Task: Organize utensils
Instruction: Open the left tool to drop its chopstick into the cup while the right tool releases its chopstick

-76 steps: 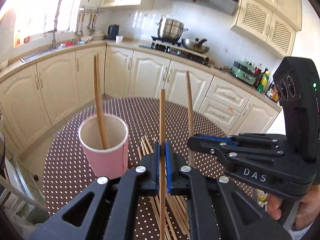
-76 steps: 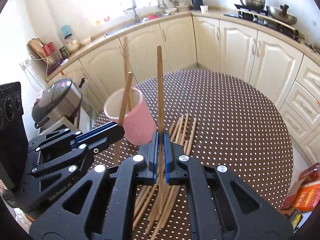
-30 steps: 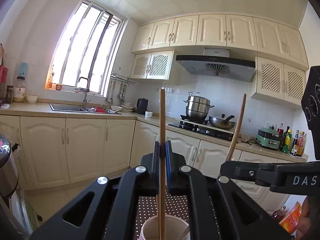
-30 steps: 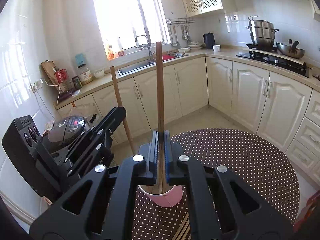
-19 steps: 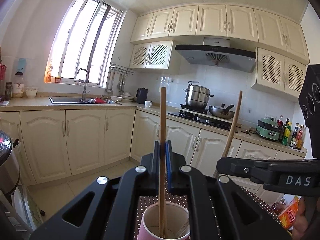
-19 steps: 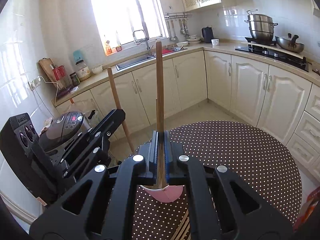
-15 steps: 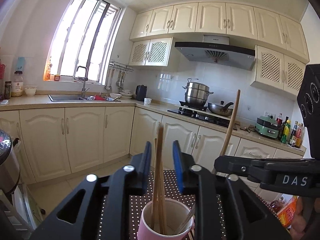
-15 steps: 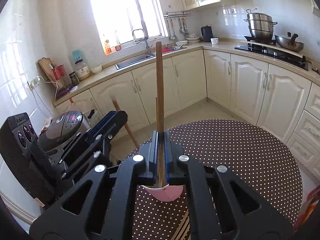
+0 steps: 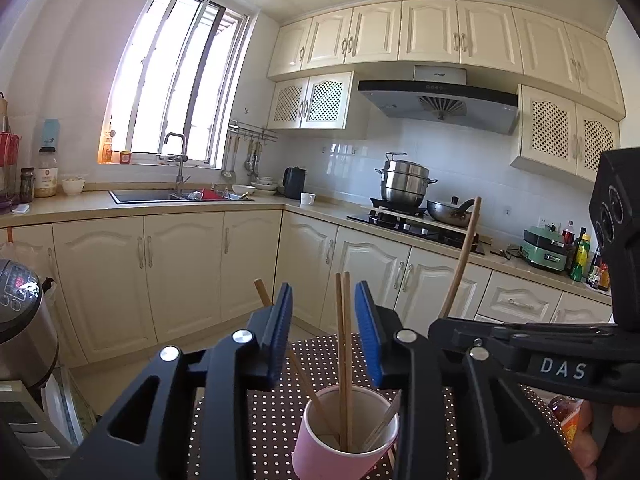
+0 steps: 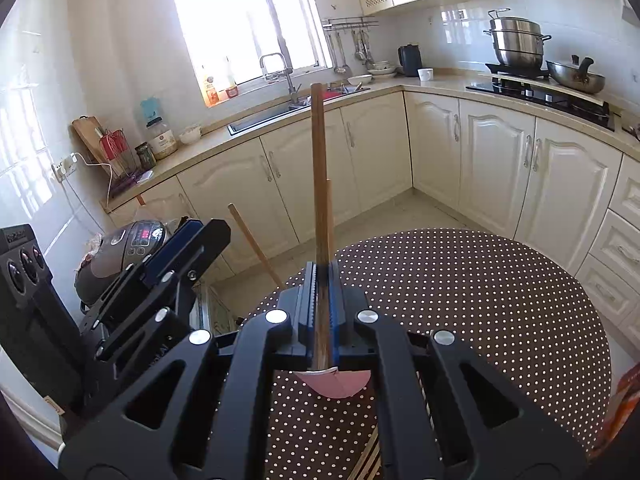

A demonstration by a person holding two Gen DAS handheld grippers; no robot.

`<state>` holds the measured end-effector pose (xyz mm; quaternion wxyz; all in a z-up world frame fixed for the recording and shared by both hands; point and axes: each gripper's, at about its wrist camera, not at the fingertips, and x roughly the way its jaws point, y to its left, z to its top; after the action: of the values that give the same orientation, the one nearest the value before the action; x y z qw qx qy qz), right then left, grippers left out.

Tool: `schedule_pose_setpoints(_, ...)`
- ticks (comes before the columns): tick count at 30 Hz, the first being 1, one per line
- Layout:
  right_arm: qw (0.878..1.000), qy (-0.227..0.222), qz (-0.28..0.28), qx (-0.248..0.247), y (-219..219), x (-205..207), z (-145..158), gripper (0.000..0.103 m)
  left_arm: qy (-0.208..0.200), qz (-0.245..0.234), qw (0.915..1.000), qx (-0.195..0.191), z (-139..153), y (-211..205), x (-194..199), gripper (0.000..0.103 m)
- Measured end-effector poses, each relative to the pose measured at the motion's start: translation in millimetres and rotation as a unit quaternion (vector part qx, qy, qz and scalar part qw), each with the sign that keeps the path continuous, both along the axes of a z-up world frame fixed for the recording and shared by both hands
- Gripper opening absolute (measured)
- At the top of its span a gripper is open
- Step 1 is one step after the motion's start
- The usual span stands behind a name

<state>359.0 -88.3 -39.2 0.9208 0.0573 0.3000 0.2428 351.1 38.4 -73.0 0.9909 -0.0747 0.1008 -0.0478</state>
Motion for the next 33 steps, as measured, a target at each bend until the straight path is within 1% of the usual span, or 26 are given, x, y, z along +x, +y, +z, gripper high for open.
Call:
schedule_pose_setpoints(11,1.000,0.006,-0.005,0.006,-2.7,-3.0,-2.1,0.007,0.002,0.007,0.9999,0.012,9.6,-4.3,-11.2,0.037)
schedule_pose_setpoints(14,1.000,0.010,-0.004,0.007,-3.2,-4.9,-3.1,0.007,0.005,0.009,0.9999,0.014,11.3,-4.7,-14.2,0.042)
schedule_pose_setpoints(16,1.000,0.011,-0.005,0.007,-4.3,-5.7,-3.2,0.008,0.004,0.010,0.9998,0.015,13.0,-4.9,-16.5,0.044)
schedule_pose_setpoints(18,1.000,0.013,-0.006,0.009,-6.3,-6.7,-3.3,0.009,0.006,0.010,0.9998,0.016,14.2,-5.4,-18.5,0.045)
schedule_pose_setpoints(22,1.000,0.012,-0.009,0.011,-9.7,-11.7,-1.8,0.020,0.011,0.011,0.9997,0.016,16.5,-5.3,-21.6,0.047)
schedule_pose_setpoints(27,1.000,0.005,-0.007,0.017,-15.1,-20.3,4.0,0.020,0.009,0.013,0.9996,0.021,21.3,-8.1,-29.3,0.047)
schedule_pose_setpoints(33,1.000,0.000,-0.009,0.021,-25.9,-30.9,9.0,0.020,0.018,0.011,0.9994,0.028,27.6,-16.4,-36.7,0.048)
